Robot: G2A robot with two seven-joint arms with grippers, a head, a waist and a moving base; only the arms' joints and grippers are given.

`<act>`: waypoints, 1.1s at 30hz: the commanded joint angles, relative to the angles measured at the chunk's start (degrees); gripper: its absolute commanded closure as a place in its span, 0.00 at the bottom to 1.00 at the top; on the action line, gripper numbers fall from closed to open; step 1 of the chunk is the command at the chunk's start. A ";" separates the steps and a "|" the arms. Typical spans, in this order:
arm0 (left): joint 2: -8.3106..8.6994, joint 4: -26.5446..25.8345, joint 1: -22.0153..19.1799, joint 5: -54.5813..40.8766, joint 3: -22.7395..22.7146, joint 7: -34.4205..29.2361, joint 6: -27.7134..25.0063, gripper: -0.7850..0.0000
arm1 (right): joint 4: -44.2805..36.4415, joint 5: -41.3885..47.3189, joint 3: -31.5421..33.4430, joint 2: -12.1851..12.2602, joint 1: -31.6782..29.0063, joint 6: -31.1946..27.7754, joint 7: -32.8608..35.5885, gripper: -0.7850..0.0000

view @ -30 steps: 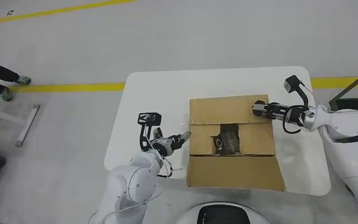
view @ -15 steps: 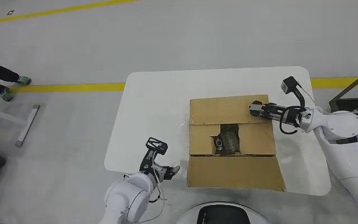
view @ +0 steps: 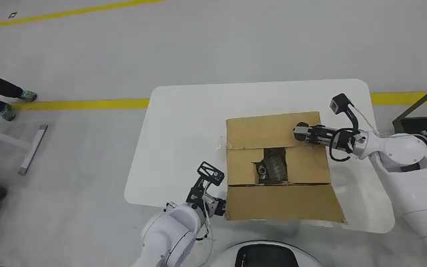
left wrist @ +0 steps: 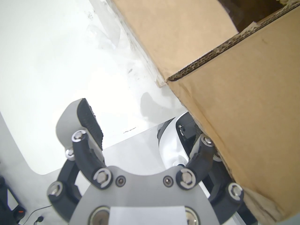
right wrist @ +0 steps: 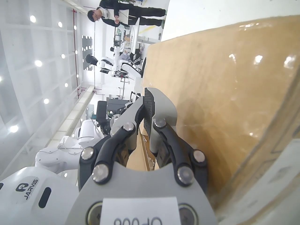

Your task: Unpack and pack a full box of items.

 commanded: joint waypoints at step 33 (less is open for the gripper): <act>-2.73 10.68 -12.35 0.25 4.90 6.43 16.27 0.00 | -12.92 -8.11 -0.48 0.61 -8.91 -1.53 -10.72 1.00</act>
